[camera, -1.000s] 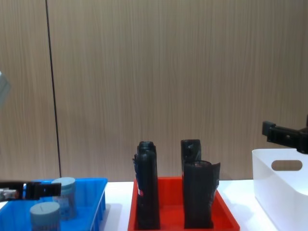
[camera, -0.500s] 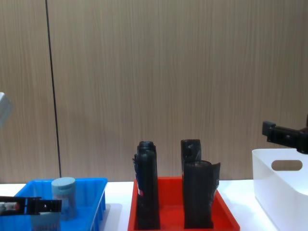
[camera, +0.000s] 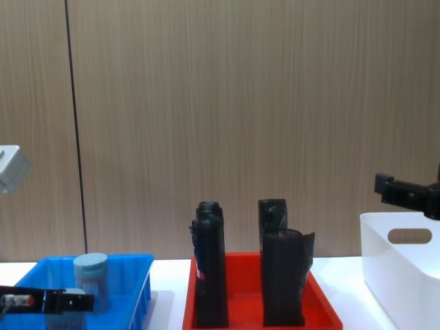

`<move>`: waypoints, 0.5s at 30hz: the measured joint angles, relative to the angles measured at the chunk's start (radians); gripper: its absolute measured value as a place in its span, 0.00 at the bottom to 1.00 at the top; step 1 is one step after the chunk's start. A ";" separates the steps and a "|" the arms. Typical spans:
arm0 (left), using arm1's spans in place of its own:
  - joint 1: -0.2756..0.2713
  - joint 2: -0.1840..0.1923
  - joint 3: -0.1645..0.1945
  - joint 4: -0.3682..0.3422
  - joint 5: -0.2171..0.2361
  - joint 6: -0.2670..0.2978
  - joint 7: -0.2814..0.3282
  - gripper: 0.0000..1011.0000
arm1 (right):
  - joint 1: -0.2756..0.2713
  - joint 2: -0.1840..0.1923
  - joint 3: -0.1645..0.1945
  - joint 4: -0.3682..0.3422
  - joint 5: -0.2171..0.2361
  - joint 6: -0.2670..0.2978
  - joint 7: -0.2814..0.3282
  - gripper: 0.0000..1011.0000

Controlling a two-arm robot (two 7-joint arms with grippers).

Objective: Pick the cotton swabs from the blue box and place them into the white box.

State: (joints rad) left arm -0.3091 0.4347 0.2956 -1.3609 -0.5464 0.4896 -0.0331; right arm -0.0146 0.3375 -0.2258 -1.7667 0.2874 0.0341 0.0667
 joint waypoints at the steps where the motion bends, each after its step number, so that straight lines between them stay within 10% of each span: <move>1: -0.003 -0.001 0.000 0.004 0.005 0.002 -0.004 0.99 | 0.000 0.000 0.000 0.000 0.000 0.000 0.000 0.99; 15: -0.047 -0.015 0.005 0.068 0.060 0.006 -0.071 0.96 | 0.000 0.000 0.000 0.000 0.000 0.000 0.000 0.99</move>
State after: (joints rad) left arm -0.3562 0.4197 0.3006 -1.2929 -0.4868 0.4955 -0.1038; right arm -0.0146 0.3375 -0.2258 -1.7667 0.2873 0.0341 0.0667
